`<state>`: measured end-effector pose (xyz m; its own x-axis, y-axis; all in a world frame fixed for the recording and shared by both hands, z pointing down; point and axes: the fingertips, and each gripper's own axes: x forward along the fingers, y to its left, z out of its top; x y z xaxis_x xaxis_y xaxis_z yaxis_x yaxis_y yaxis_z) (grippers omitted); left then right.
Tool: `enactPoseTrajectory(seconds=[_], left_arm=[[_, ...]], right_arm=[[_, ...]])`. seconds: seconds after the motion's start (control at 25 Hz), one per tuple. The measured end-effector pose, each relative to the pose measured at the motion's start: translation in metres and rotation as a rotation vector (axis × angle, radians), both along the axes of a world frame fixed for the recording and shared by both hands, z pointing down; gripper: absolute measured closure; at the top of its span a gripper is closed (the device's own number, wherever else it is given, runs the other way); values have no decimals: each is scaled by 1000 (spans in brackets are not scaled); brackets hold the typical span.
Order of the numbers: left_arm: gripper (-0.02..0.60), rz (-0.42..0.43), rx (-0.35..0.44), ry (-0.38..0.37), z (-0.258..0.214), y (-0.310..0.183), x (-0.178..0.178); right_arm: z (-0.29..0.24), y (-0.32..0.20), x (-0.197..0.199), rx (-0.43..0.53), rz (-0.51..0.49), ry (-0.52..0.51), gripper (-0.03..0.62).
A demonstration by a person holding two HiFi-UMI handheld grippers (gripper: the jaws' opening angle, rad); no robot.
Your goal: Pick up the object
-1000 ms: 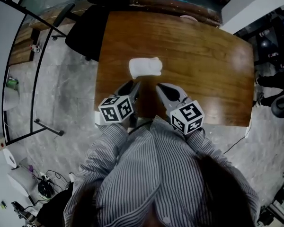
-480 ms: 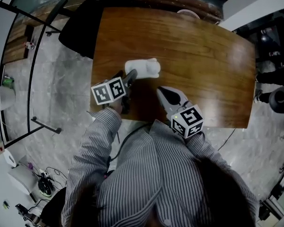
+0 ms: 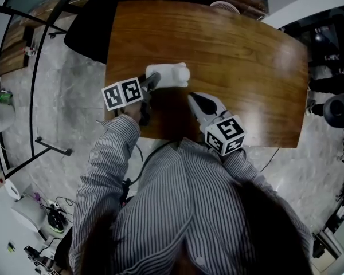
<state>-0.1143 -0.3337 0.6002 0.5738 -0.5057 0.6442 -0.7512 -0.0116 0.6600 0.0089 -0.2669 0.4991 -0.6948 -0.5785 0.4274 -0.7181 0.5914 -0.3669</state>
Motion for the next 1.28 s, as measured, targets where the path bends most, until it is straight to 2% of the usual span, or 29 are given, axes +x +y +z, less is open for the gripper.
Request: enactPoseTrajectory(seconds=[0.32, 0.56, 0.72, 0.88, 1.08, 1.28], left_arm=[[356, 30, 0, 19, -2, 1, 1], [385, -33, -10, 140, -6, 11, -4], [390, -105, 19, 231, -19, 17, -6], [393, -188, 76, 345, -42, 17, -6], [394, -310, 171, 475, -72, 21, -11], [394, -419, 274, 546, -98, 31, -24]], right_arm=[[-4, -13, 2, 21, 9, -14, 592], [-14, -16, 0, 48, 13, -20, 592], [-20, -14, -1, 71, 11, -19, 592], [-34, -14, -2, 98, 8, -64, 592], [-63, -12, 4, 193, 36, -141, 592], [-75, -15, 13, 231, 91, -150, 592]])
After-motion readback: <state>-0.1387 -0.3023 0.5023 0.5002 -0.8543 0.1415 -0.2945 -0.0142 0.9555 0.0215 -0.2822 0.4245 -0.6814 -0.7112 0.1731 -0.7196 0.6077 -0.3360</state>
